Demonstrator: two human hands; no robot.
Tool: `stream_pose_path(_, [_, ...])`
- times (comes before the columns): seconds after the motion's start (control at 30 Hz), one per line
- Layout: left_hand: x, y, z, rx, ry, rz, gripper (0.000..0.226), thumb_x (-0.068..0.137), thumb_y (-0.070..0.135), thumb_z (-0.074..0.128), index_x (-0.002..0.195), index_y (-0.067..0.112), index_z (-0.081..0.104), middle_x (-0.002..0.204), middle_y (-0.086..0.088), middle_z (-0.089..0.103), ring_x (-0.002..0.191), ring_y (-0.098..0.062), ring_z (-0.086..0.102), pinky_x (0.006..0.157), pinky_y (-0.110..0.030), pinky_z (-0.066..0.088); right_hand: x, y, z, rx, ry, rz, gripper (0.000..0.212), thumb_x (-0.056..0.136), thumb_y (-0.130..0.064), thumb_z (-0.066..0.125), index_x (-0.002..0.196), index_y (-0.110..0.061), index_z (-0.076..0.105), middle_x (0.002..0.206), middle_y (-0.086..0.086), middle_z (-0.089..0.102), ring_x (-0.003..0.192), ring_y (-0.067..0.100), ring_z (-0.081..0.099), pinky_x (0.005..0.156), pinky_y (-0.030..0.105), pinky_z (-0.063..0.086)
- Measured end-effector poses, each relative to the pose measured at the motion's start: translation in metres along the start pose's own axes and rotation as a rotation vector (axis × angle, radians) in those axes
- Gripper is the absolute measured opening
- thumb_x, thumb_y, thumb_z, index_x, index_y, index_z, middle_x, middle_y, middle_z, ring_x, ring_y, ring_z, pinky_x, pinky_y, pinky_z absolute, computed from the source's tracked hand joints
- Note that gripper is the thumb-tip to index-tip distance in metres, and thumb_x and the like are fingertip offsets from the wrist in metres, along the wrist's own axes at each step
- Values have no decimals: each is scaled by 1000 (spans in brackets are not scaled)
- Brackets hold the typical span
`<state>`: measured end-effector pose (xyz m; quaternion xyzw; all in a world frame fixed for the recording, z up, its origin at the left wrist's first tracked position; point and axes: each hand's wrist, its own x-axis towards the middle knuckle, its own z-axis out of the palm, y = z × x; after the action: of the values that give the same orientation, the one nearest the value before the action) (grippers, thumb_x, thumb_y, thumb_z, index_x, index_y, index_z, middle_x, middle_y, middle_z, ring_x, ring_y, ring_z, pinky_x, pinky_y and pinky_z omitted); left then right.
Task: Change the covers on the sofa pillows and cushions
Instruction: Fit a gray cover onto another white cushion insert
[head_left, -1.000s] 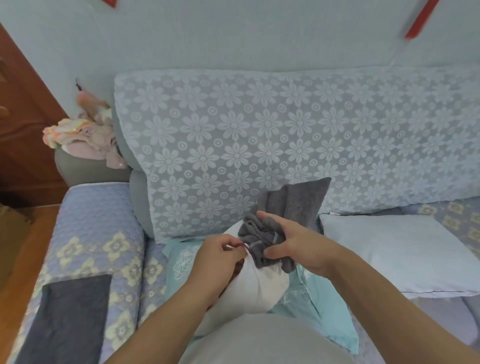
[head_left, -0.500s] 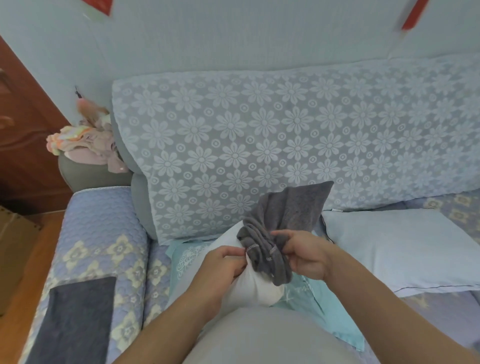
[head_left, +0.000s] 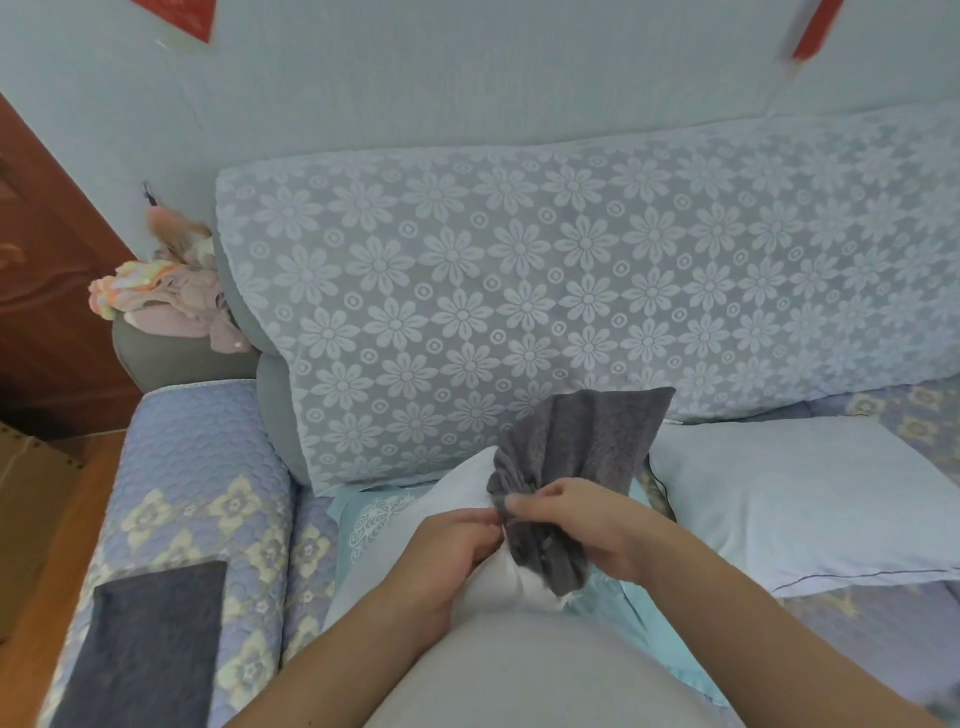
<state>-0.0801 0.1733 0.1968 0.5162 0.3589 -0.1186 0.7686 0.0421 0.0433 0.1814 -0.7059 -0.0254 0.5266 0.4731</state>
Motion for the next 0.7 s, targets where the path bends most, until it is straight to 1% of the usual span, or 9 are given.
stream_pose_path(0.07, [1, -3, 0, 50, -15, 39, 32, 88, -9, 55, 101, 6, 80, 105, -20, 75, 102, -31, 73, 95, -39, 57, -1, 1, 9, -244, 101, -12, 63, 65, -36, 90, 115, -29, 51, 107, 3, 70, 96, 16, 69, 85, 34, 57])
stream_pose_path(0.1, [2, -3, 1, 64, 14, 54, 33, 87, -10, 55, 101, 8, 80, 103, -17, 77, 103, -31, 72, 98, -42, 55, 1, 3, 11, -247, 137, -32, 67, 64, -27, 90, 119, -28, 50, 103, 4, 71, 91, 18, 71, 81, 36, 58])
stream_pose_path(0.17, [6, -4, -1, 122, 137, 72, 31, 88, -6, 57, 99, 14, 78, 97, -7, 79, 101, -25, 73, 96, -38, 55, 4, 3, 6, -66, 145, -60, 68, 67, -10, 83, 127, -19, 53, 104, 12, 73, 91, 29, 73, 78, 43, 61])
stream_pose_path(0.23, [7, -6, -3, 175, 207, 55, 27, 89, -1, 60, 98, 18, 77, 95, 0, 79, 99, -19, 71, 88, -30, 55, 4, -3, -9, 188, 121, -74, 76, 69, -2, 76, 139, -16, 49, 116, 13, 68, 100, 29, 70, 72, 37, 59])
stream_pose_path(0.3, [8, -7, -5, 164, 183, 22, 26, 90, -1, 60, 100, 17, 76, 98, -2, 78, 100, -20, 71, 86, -29, 55, 3, -9, -22, 342, 53, -105, 75, 77, 10, 67, 144, -16, 45, 123, 15, 65, 102, 26, 68, 69, 32, 56])
stream_pose_path(0.4, [10, -8, -5, 160, 106, 60, 21, 91, 8, 66, 103, 22, 77, 101, -5, 78, 102, -24, 71, 95, -35, 53, 1, -11, -22, 339, -63, -118, 74, 80, 23, 54, 141, -17, 47, 125, 17, 65, 101, 26, 69, 70, 32, 57])
stream_pose_path(0.57, [19, -9, -1, 150, 114, 87, 13, 94, 28, 70, 101, 16, 70, 100, -11, 77, 92, -22, 71, 94, -35, 53, 6, -5, -15, 376, -154, -123, 83, 66, 13, 63, 142, -16, 47, 122, 17, 67, 98, 26, 68, 74, 36, 56])
stream_pose_path(0.63, [21, -8, -1, 167, 64, 78, 17, 95, 29, 69, 86, 17, 74, 94, -9, 76, 88, -23, 69, 90, -35, 51, 9, -3, -15, 385, -151, -119, 84, 68, 8, 70, 144, -17, 46, 128, 16, 65, 102, 27, 67, 78, 38, 56])
stream_pose_path(0.7, [23, -9, 0, 194, 43, 109, 21, 94, 20, 70, 74, 18, 76, 85, -9, 72, 81, -20, 62, 82, -35, 47, 11, -2, -14, 410, -147, -115, 85, 71, 1, 78, 147, -19, 44, 131, 16, 64, 108, 29, 66, 85, 41, 56])
